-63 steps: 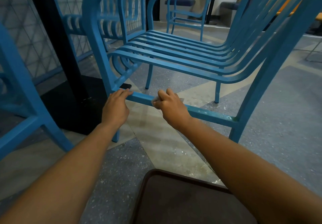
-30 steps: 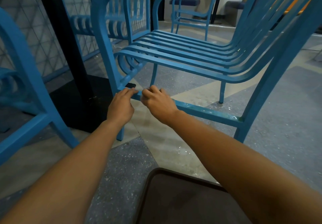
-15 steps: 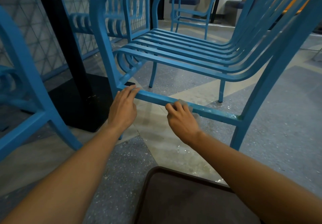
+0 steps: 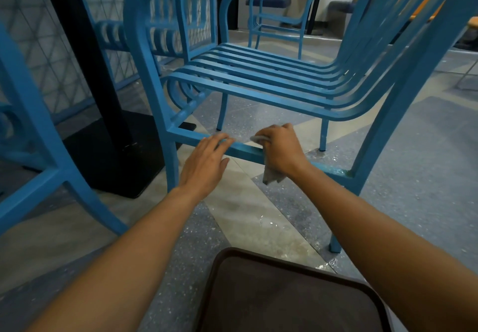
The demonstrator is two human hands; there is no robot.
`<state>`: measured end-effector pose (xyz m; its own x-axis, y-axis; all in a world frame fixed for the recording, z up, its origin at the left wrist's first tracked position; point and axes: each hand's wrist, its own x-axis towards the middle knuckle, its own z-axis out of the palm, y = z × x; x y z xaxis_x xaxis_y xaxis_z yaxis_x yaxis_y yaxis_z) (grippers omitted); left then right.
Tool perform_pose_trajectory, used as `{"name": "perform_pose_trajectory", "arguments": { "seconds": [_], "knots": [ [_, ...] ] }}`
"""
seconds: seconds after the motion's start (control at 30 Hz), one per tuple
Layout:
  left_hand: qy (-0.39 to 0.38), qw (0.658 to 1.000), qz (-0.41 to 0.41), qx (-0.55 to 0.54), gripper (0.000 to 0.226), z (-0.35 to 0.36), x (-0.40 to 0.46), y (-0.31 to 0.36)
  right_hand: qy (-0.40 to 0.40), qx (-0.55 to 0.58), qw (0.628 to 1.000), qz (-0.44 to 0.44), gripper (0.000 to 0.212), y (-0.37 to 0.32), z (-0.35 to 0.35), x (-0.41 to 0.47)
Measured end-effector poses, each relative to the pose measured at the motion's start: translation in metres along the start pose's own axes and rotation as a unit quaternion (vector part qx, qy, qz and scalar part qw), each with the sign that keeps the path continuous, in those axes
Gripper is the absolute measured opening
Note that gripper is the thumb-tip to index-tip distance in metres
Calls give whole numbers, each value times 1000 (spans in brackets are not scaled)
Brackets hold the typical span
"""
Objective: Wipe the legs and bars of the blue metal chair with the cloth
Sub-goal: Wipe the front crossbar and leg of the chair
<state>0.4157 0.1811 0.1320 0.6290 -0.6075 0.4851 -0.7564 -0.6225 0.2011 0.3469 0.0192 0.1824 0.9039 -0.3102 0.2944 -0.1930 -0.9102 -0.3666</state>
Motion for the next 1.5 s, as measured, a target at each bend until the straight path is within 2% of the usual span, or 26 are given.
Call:
{"name": "perform_pose_trajectory", "arguments": {
  "seconds": [0.07,0.13,0.27,0.37,0.6,0.73,0.83,0.97,1.07,1.13,1.23,1.37,1.5],
  "knots": [
    [-8,1000,15,13,46,2,1,5,-50,-7,999,3,38,-2,8,7],
    [-1,1000,17,6,44,4,1,8,-66,-35,997,-15,41,-4,12,7],
    [6,1000,4,-7,49,5,2,7,-11,-53,993,-105,38,5,19,-9],
    [4,1000,-4,-9,51,4,3,10,1,-74,986,-149,41,11,21,-18],
    [-1,1000,-17,-10,51,3,4,11,32,-109,977,-183,36,11,21,-27],
    [6,1000,-18,-15,51,3,3,11,10,-124,974,-187,32,16,19,-31],
    [8,1000,-20,-21,51,4,3,10,19,-215,953,-214,38,19,15,-47],
    [1,999,-22,-31,50,3,4,10,-20,-198,964,-174,35,29,17,-61],
    [-4,999,-23,-33,50,3,5,10,44,-123,972,-195,25,39,18,-62],
    [-5,999,-26,-35,50,3,6,11,89,-7,985,-145,18,38,7,-62],
    [-6,999,-29,-37,50,2,5,12,151,118,981,-22,20,35,-23,-51],
    [-12,999,-29,-33,50,1,6,12,151,116,982,16,21,41,-51,-27],
    [-12,999,-34,-29,49,1,8,14,86,61,994,-8,19,39,-43,-10]
  ]
}}
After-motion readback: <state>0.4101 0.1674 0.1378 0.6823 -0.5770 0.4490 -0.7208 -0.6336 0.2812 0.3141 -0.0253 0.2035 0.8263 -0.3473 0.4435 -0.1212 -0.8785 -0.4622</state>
